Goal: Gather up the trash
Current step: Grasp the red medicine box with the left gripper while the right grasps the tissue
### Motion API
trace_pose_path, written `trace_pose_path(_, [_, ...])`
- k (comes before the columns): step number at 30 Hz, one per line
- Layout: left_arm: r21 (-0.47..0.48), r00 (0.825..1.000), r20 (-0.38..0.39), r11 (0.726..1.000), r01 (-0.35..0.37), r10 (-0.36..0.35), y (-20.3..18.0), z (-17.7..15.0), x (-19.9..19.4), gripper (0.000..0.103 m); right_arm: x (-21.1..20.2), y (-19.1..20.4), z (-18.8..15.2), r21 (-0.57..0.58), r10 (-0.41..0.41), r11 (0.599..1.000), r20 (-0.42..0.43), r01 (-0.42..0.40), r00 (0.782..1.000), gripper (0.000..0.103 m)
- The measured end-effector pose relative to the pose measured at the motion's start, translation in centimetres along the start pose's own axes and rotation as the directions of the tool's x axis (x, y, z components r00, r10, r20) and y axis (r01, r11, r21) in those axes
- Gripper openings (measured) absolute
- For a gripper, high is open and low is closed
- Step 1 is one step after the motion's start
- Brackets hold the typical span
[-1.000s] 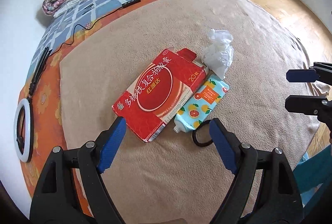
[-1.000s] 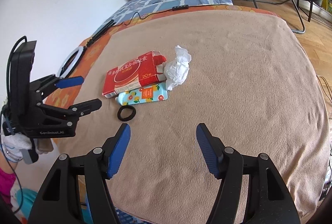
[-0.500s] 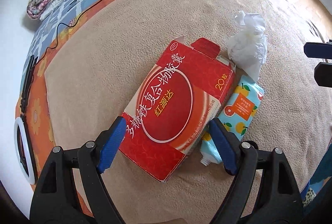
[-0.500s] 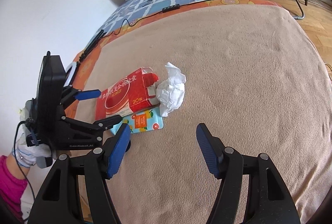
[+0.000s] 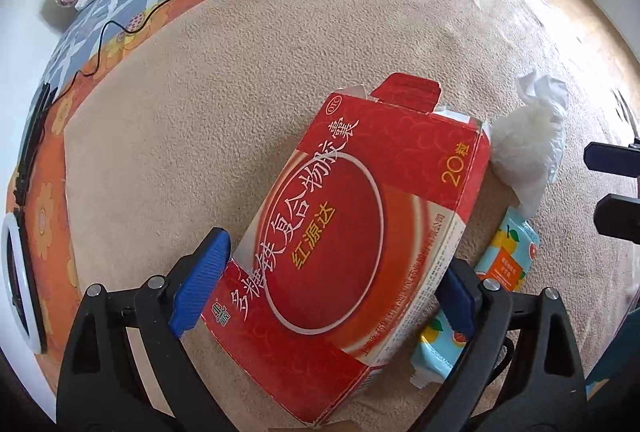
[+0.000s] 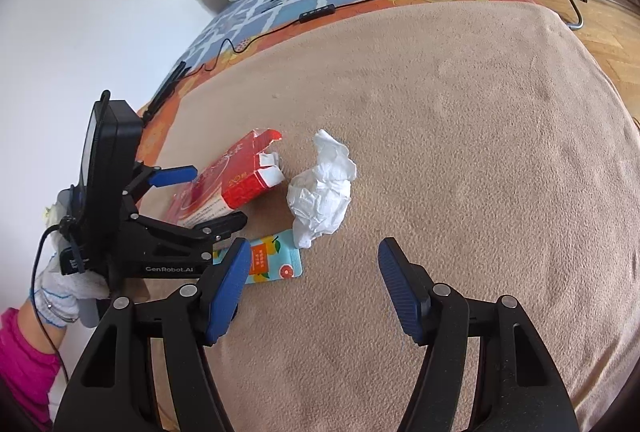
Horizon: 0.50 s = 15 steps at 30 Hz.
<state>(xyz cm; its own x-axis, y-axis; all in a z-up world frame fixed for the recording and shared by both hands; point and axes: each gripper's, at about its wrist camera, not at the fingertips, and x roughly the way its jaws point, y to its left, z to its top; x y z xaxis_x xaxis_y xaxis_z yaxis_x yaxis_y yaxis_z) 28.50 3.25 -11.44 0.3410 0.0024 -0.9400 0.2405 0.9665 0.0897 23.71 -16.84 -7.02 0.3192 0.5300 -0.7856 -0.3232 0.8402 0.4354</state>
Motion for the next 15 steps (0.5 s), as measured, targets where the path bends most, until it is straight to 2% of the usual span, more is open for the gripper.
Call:
trace_pose_path(3, [-0.048,0.999,-0.008,0.998,0.05,-0.051,1.0,0.0,0.3,0.097,1.3,0.0,0.5,0.009,-0.001,1.0,-0.016,0.002,1.0,0.065])
trace_pose_path(7, [-0.058,0.999,0.007,0.997,0.054,-0.054,1.0,0.2,0.4,0.097,3.0,-0.2,1.4,0.024,-0.015,1.0,-0.025,0.016,1.0,0.065])
trace_pose_path(11, [-0.059,0.998,0.024,0.997,0.057,-0.056,1.1,0.3,-0.1,0.087,3.7,-0.5,2.0,0.054,-0.011,0.998,-0.007,0.011,1.0,0.065])
trace_pose_path(13, [-0.089,0.997,0.033,0.994,0.067,-0.065,1.8,0.3,-0.4,0.072,3.8,-0.5,2.2,0.044,-0.022,0.999,0.002,0.022,1.0,0.065])
trace_pose_path(14, [-0.11,0.997,0.039,0.992,0.067,-0.063,2.4,0.3,-0.6,0.059,4.0,-0.6,2.2,0.042,-0.027,0.999,0.004,0.027,1.0,0.065])
trace_pose_path(15, [-0.126,0.998,0.04,0.99,0.061,-0.056,2.9,0.3,-0.9,0.039,4.1,-0.7,2.2,0.042,-0.029,0.999,0.004,0.029,1.0,0.065])
